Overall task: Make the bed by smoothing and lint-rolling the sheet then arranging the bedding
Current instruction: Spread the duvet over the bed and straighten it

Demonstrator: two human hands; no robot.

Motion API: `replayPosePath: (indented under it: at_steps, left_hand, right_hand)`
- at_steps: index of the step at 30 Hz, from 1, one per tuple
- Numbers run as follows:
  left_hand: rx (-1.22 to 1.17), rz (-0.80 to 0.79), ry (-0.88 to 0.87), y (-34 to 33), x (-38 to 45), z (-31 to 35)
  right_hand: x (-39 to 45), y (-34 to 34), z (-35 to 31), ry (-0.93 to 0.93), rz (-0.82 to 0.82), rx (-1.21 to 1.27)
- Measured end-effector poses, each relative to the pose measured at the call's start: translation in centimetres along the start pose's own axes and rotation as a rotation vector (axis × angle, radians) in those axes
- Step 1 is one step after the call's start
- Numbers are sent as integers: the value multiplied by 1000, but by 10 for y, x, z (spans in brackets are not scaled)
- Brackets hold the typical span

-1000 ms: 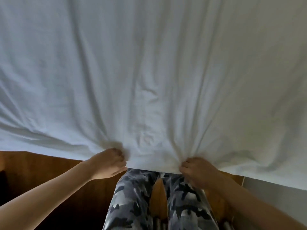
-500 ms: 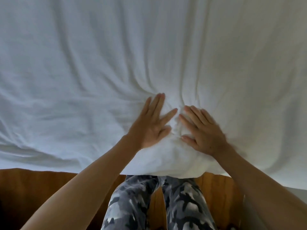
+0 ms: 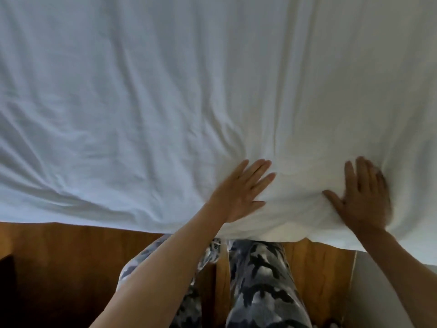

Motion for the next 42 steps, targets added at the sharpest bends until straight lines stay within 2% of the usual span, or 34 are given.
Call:
replayPosePath:
  at_steps: [6,10,13,16,18,20,23,26,28,30,32,34,37,42]
  left_hand:
    - [-99,77,-26,10,-15,-21]
    - [-194,382,259,-1,-67,-127]
    - [-128,356,450,-25,-146,-240]
    - [-127,290,667,-61,-238,-340]
    - [-182,254,799,-87,-301,-389]
    - [-207,224,824,-108,-359,-422]
    - [-169,214,728,-131,-431,-460]
    - [-168,205,779,-156,-492,-497]
    - [-211,235,914,-169,-527,-519]
    - [-280,267,1047,-179,-553,-535]
    - [-313,242,1082,-185,-568,-543]
    - [-303,207,1035,-187,-572,-547]
    - [-284,177,952,-187,-570,-553]
    - [-215,108,813,-192,-586,-559]
  right_hand:
    - [10,-9,-104,-332,156,413]
    - [40,-8,-210,-297,220,448]
    - [59,4,-297,-186,215,411]
    - [64,9,-410,69,176,251]
    - [64,3,-493,172,169,210]
    - [60,-5,-575,226,156,220]
    - [40,-13,-685,403,106,163]
    - [22,-16,-757,542,79,91]
    - [16,-14,-784,658,87,43]
    - [10,-12,-802,852,138,-20]
    - [3,-14,-810,994,157,-77]
    - [4,-20,-809,926,155,-57]
    - [14,-24,-795,671,64,40]
    - [16,-22,-794,633,34,62]
Point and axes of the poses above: each hand's wrist, its own x-axis towards the middle knuckle, its own y-axis out of the back of the hand, z = x × y, the point moved 1 cm from there along x, towards the middle knuckle, and after that the axes turned 14 degrees about -z, right-handed, at the moved point
